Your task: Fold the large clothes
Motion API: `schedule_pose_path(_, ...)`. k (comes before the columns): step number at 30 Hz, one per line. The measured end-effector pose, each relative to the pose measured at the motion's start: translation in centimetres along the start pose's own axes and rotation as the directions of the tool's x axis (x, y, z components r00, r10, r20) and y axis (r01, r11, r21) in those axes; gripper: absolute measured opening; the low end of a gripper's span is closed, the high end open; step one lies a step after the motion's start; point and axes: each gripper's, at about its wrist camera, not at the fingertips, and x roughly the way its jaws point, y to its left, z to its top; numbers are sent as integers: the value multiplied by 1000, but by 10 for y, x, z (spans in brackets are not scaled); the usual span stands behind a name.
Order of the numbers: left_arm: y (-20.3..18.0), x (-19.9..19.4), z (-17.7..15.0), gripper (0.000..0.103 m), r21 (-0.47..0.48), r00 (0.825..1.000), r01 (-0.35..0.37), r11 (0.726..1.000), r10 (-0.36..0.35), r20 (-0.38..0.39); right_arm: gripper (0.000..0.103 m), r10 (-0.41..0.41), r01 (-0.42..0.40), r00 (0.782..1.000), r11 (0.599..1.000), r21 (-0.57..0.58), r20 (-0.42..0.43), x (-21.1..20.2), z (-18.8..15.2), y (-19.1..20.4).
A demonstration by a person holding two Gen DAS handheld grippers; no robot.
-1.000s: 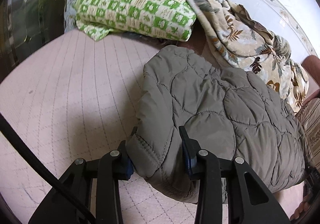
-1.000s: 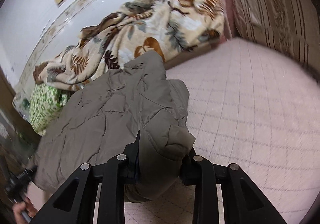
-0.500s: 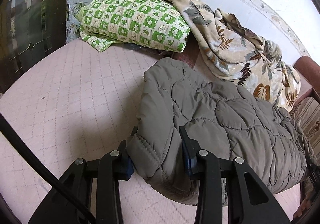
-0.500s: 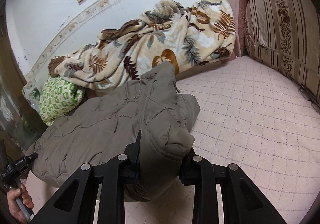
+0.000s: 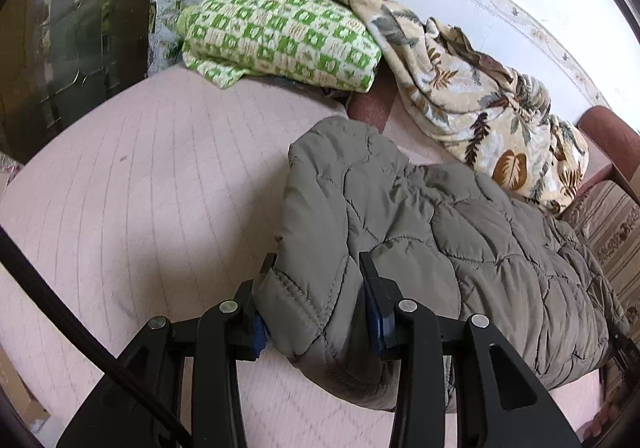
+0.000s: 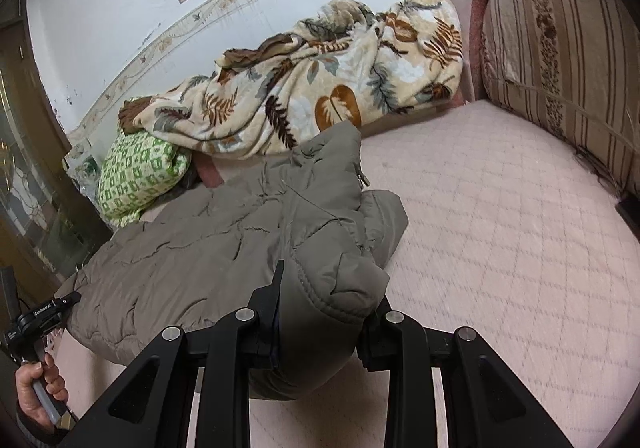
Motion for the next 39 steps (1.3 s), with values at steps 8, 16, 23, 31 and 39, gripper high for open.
schedule_pose_path(8,10,12,-36,47,-8,994,-68,998,67,-91,30,-56,62,989,997,37,-134,19,-37,-25)
schedule_pose_path(16,31,10,-40,62,-104,989,-106,989,94,-113,47,-13,50,977,984,171,-214,26,-42,-51)
schedule_pose_path(23,63,-26,-26,65,-236,974,-217,947,227,16,55,94,-15,979,919,393,-183,0,-41,-80)
schedule_pose_path(31,4,-48,-24,65,-40,957,-206,978,210,201,58,-127,132,991,915,382,-38,-43,-33,-81)
schedule_pose_path(39,-134,-21,-58,65,352,988,-41,935,-15,155,58,-18,17,1000,992,-127,-11,1,-22,47)
